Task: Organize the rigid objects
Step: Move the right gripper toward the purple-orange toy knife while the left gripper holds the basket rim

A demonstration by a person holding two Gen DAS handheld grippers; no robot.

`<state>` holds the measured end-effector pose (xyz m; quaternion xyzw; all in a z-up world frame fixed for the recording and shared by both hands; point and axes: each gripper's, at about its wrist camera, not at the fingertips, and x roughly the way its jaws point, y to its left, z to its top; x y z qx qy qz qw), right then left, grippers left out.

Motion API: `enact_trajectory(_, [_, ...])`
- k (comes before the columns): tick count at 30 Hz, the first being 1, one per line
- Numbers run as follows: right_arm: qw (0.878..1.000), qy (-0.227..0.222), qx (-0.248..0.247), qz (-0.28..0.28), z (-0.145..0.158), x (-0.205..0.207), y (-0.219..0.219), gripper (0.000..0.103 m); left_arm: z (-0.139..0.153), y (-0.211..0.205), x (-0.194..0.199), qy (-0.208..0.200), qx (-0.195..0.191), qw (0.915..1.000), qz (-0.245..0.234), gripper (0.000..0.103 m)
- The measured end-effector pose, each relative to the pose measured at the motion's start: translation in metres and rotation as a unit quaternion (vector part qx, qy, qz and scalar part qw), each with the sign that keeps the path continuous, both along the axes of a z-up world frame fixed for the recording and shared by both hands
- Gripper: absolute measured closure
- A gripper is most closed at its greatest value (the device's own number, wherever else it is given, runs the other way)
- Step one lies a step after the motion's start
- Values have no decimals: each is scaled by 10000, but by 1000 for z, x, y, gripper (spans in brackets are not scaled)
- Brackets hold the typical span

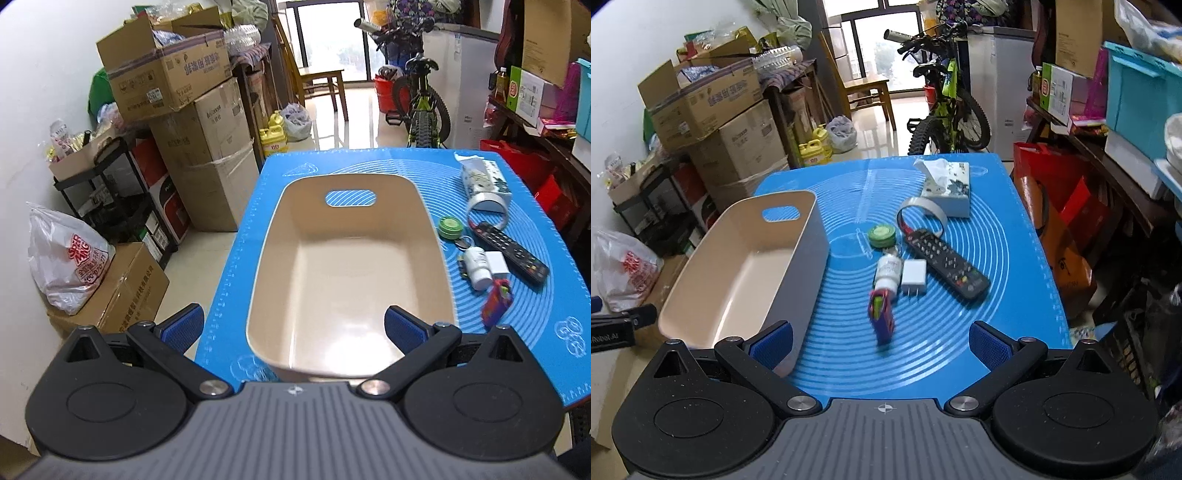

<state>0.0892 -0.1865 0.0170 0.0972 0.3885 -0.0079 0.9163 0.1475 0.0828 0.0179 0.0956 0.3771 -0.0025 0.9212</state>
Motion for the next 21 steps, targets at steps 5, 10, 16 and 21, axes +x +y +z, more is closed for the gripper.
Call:
enact_trajectory(5, [9999, 149, -19, 56, -11, 44, -1, 2, -13, 16, 38, 418, -133, 9990, 71, 1])
enact_trajectory(10, [9990, 432, -2, 86, -39, 79, 1, 2, -32, 24, 63, 802, 8, 9968, 18, 1])
enact_trajectory(16, [9961, 855, 59, 196, -74, 109, 7, 3, -50, 31, 82, 1038, 438, 9936, 78, 19])
enact_trajectory(21, [9938, 1094, -4, 180, -97, 129, 8, 3, -54, 43, 94, 1273, 340, 9911, 170, 21])
